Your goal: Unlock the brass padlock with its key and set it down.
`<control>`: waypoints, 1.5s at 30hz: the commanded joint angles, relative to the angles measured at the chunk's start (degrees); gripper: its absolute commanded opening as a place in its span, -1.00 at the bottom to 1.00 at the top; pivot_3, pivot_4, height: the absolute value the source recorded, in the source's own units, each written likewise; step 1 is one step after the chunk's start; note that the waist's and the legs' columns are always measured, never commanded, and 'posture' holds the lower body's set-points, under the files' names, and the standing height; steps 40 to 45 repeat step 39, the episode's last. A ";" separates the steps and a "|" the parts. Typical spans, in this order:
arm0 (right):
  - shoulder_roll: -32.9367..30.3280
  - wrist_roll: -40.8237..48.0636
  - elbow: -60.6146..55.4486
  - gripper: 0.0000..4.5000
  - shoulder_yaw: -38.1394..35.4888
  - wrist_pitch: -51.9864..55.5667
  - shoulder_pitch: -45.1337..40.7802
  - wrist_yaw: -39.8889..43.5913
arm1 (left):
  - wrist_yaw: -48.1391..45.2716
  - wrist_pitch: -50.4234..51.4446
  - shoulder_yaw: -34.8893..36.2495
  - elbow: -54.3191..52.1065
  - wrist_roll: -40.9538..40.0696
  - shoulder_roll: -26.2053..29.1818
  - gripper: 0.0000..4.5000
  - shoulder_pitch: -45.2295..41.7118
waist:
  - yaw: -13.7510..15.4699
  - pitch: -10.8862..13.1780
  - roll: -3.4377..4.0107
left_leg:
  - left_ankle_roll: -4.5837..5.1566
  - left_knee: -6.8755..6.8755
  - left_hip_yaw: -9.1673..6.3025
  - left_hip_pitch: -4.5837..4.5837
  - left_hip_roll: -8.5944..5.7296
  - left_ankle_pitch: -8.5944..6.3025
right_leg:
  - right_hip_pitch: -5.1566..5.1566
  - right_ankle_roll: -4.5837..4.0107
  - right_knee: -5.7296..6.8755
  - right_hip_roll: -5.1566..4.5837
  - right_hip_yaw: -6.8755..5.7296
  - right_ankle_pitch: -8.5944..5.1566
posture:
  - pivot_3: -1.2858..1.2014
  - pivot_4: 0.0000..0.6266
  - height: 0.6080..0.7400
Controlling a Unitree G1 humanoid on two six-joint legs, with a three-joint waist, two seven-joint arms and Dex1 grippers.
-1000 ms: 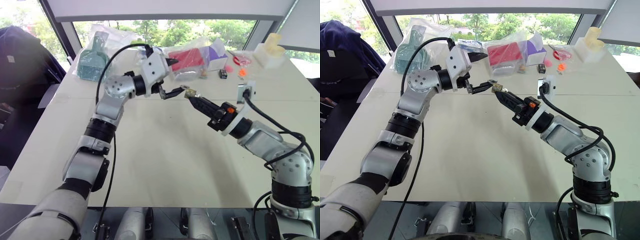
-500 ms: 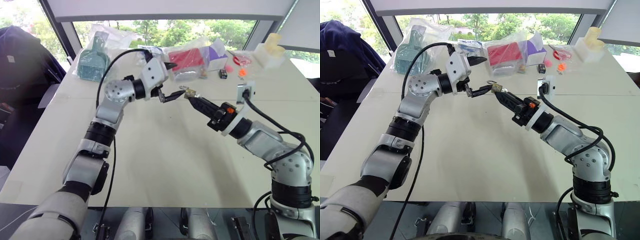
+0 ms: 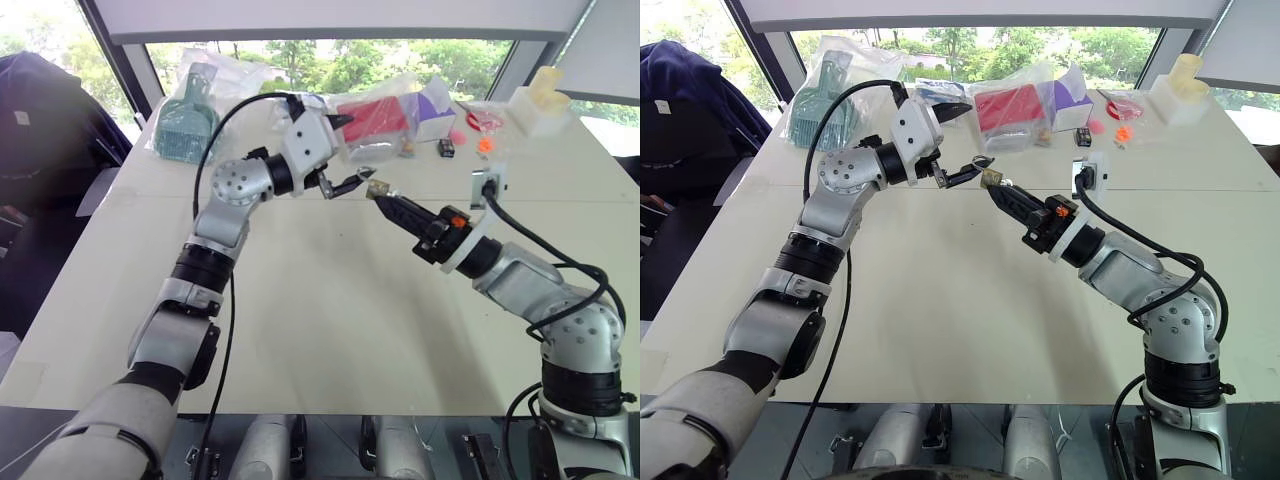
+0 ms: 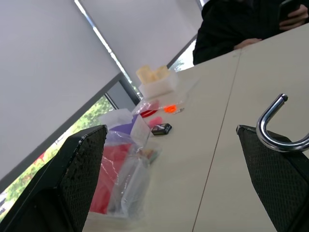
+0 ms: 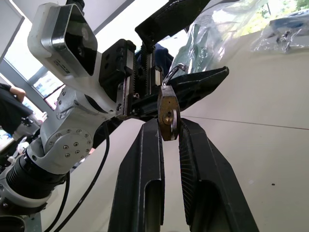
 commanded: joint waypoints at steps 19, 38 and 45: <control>-7.36 -5.46 15.56 -1.00 4.99 16.18 -1.14 5.59 | -15.26 52.78 0.78 -41.13 -19.51 16.94 0.99 23.90 | -1.72 0.00 0.03 | -0.24 -0.05 -0.02 0.00 0.02 0.13 | -0.04 -0.19 0.00 -0.01 0.02 -0.11 | 0.03 -0.52 0.93; -26.41 -30.29 7.86 0.96 2.77 2.89 12.83 28.23 | -8.27 58.40 1.73 -50.30 -23.67 17.14 1.00 32.64 | -1.29 0.03 0.01 | -0.10 -0.04 -0.05 -0.02 -0.05 0.02 | 0.00 -0.16 -0.06 -0.02 0.01 -0.16 | 0.03 -0.52 0.93; -26.49 -31.06 6.00 0.96 1.39 1.70 14.52 28.08 | -8.31 58.71 1.76 -50.43 -23.95 17.53 1.00 32.91 | -1.29 0.03 0.01 | -0.13 -0.04 -0.05 -0.02 -0.04 0.04 | 0.00 -0.16 -0.06 -0.02 0.00 -0.15 | 0.03 -0.52 0.93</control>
